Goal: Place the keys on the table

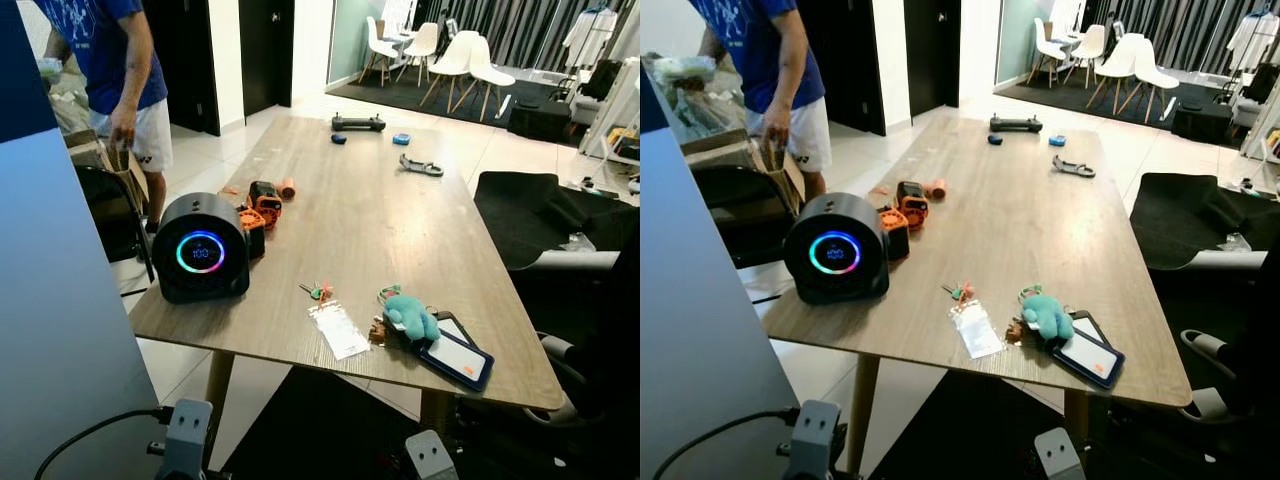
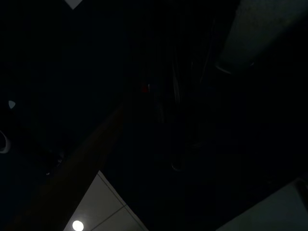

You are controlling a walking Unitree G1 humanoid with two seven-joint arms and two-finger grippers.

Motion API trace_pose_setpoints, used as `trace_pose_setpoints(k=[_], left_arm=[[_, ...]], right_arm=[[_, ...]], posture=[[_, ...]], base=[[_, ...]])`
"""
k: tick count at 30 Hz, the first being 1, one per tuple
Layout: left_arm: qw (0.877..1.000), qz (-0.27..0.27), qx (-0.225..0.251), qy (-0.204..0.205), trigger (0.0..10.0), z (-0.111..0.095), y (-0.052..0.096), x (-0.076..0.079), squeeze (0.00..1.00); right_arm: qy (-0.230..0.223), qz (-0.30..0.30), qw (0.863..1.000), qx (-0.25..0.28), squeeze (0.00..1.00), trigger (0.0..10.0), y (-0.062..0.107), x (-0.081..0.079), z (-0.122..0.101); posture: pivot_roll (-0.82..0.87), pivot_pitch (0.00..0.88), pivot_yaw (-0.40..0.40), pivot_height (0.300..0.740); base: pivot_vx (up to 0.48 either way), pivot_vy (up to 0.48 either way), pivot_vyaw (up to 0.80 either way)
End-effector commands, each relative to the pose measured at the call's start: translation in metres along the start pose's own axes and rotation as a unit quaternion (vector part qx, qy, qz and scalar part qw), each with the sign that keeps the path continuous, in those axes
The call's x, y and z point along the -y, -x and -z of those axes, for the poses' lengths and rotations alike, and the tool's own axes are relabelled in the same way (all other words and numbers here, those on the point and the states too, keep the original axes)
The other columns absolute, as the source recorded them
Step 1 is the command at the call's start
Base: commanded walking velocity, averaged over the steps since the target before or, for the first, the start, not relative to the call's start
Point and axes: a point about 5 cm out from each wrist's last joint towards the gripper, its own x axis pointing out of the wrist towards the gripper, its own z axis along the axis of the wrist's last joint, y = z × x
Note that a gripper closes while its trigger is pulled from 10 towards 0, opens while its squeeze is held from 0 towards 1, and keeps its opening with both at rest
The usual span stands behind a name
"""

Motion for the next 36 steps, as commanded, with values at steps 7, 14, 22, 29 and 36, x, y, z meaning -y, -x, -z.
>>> trace_pose_setpoints(k=[7, 14, 22, 29, 36], left_arm=[[1.000, 0.007, -0.012, -0.018, 10.0, 0.004, 0.002, -0.001, 0.00], [1.000, 0.008, -0.014, -0.007, 10.0, 0.005, 0.002, 0.001, 0.00], [1.000, 0.007, -0.016, -0.006, 10.0, 0.005, 0.003, -0.001, 0.00], [1.000, 0.012, -0.016, -0.007, 10.0, 0.005, 0.002, -0.001, 0.00], [1.000, 0.017, -0.014, -0.013, 10.0, 0.004, 0.002, -0.001, 0.00]], right_arm=[[-0.006, 0.004, 1.000, 0.000, 0.00, 10.0, 0.000, -0.001, 0.000], [-0.006, 0.004, 1.000, -0.001, 0.00, 10.0, 0.000, -0.001, 0.001], [-0.006, 0.004, 1.000, -0.001, 0.00, 10.0, 0.000, -0.001, 0.001], [-0.009, 0.005, 1.000, -0.003, 0.00, 10.0, 0.000, -0.001, 0.002], [-0.045, 0.042, 0.998, -0.009, 0.00, 10.0, 0.003, 0.013, 0.006]], posture=[[0.11, 0.035, -0.056, 0.740], [0.11, 0.036, -0.055, 0.740], [0.11, 0.035, -0.052, 0.740], [0.11, 0.028, -0.049, 0.740], [0.11, 0.024, -0.049, 0.740]], base=[[0.000, 0.000, 0.00], [0.000, -0.396, 0.00], [0.000, 0.000, 0.00], [0.000, 0.000, 0.00], [0.000, 0.000, 0.00]])
